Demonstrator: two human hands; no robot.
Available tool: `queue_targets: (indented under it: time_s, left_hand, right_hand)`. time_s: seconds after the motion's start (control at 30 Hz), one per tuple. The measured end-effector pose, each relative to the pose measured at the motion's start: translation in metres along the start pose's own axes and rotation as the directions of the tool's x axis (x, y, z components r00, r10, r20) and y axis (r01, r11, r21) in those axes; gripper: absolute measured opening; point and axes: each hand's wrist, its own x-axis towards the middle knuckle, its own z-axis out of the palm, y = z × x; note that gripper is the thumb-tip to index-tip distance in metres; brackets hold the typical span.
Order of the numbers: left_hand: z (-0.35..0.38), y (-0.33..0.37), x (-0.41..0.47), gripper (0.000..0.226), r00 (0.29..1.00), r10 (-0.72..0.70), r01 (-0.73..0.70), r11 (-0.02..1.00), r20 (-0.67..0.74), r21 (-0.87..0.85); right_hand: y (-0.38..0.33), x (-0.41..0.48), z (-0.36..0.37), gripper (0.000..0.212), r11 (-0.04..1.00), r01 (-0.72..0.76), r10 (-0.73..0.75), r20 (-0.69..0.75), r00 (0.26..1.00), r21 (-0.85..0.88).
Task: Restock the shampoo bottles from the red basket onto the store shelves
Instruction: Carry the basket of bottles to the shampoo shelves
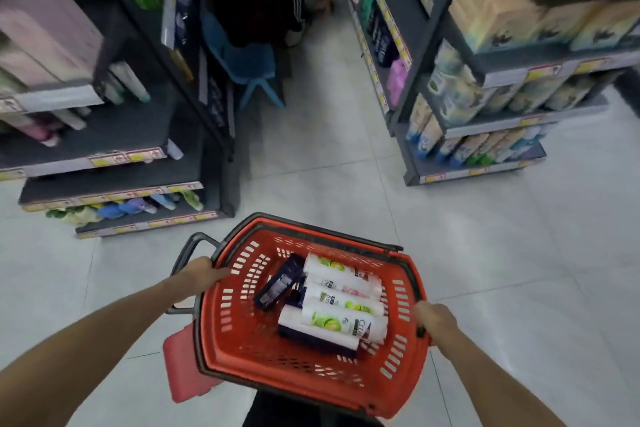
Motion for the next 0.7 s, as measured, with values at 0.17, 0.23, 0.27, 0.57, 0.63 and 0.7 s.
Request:
queue_targets:
  time_s: [0.17,0.23,0.27,0.57,0.63,0.7]
  left_hand:
    - [-0.059,0.014,0.059,0.037,0.999,-0.011,0.014,0.997,0.039,-0.069]
    - [-0.081,0.024,0.077,0.037,0.999,-0.023,0.027,0.996,0.046,-0.091]
    - [-0.094,0.031,0.084,0.038,0.999,-0.034,0.038,0.994,0.040,-0.103]
    - [-0.213,0.106,0.161,0.046,0.999,-0.028,0.032,0.976,0.025,-0.214]
    - [-0.233,0.113,0.193,0.052,0.999,-0.048,0.053,0.966,0.025,-0.251]
    - [-0.260,0.138,0.209,0.052,0.997,-0.080,0.076,0.957,-0.005,-0.279]
  right_hand:
    - [-0.107,0.031,0.007,0.030,0.993,-0.099,0.095,0.061,0.994,0.058]
    - [-0.153,0.022,0.008,0.017,0.997,-0.064,0.062,0.061,0.996,0.033]
    - [-0.176,0.019,0.008,0.013,0.999,-0.046,0.045,0.059,0.997,0.018]
    - [-0.345,0.081,0.011,0.009,0.997,0.012,-0.002,0.126,0.992,-0.072]
    - [-0.389,0.097,0.009,0.013,0.994,0.043,-0.027,0.154,0.988,-0.100]
    - [-0.436,0.119,0.005,0.021,0.994,0.058,-0.042,0.176,0.983,-0.092]
